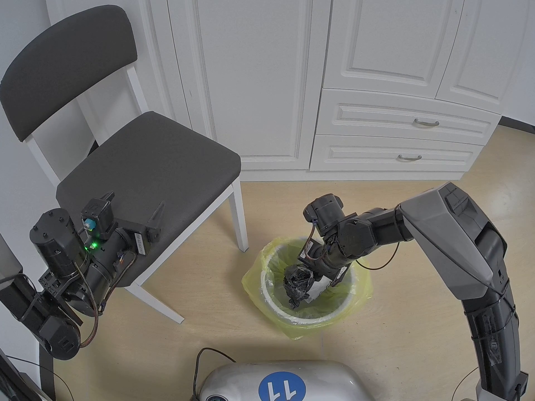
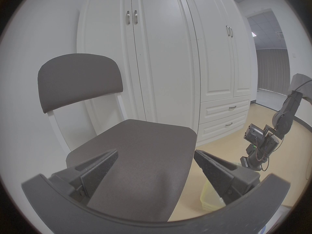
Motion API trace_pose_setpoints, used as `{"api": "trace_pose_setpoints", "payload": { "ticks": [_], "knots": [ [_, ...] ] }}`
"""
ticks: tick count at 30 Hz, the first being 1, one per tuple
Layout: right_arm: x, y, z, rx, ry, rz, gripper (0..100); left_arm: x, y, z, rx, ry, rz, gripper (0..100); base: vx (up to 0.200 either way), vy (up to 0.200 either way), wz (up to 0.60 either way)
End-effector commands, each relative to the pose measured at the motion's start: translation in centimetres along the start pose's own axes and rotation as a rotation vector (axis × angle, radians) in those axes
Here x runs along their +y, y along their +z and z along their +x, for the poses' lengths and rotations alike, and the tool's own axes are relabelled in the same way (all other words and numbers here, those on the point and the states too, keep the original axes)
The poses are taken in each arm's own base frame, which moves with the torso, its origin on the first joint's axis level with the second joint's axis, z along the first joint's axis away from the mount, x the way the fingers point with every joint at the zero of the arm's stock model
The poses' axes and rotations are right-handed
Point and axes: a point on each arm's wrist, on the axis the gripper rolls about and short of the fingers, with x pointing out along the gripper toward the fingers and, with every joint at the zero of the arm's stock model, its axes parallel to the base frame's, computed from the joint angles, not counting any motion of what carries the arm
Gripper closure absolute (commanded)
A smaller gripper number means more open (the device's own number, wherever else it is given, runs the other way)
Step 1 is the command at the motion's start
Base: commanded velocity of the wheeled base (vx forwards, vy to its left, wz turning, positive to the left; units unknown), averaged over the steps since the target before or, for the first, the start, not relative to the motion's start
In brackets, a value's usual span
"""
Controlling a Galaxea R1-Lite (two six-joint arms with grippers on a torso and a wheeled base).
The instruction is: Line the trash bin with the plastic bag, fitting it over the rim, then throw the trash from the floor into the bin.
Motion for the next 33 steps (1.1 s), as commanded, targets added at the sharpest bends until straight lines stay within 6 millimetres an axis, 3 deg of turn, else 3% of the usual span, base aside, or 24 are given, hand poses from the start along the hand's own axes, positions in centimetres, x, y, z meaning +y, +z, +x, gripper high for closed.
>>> {"api": "trace_pose_setpoints", "payload": {
  "ticks": [1,2,3,9,13,25,32,33],
  "knots": [
    [0.0,-0.1,0.2,0.0,0.0,-0.001,100,0.0,0.0,0.0,-0.001,0.001,0.0,0,0.0,0.0,0.0],
    [-0.1,0.0,0.3,0.001,-0.004,0.001,100,0.0,0.0,0.0,0.001,0.0,-0.001,0,0.0,0.0,0.0],
    [-0.2,0.0,0.3,0.0,-0.004,0.002,0,0.0,0.0,0.0,0.001,0.0,-0.001,0,0.0,0.0,0.0],
    [-0.5,0.1,0.7,0.002,-0.015,0.004,0,0.0,-0.1,0.0,0.004,0.0,0.0,0,0.0,0.0,0.0],
    [-0.2,0.3,0.0,-0.006,-0.005,0.003,0,0.0,-0.1,0.0,0.004,0.0,0.002,0,0.0,0.0,0.0],
    [1.1,-0.5,-9.9,-0.07,0.139,-0.144,0,0.0,-0.1,0.1,0.002,0.002,0.001,0,0.0,0.0,0.0],
    [-1.4,-0.9,-12.4,-0.144,0.156,-0.315,0,0.1,0.0,0.0,0.001,0.005,0.001,0,0.0,0.0,0.0],
    [-2.5,-0.8,-12.7,-0.159,0.148,-0.359,0,0.2,0.0,0.1,-0.001,0.01,0.001,0,0.0,0.0,0.0]
  ]
}}
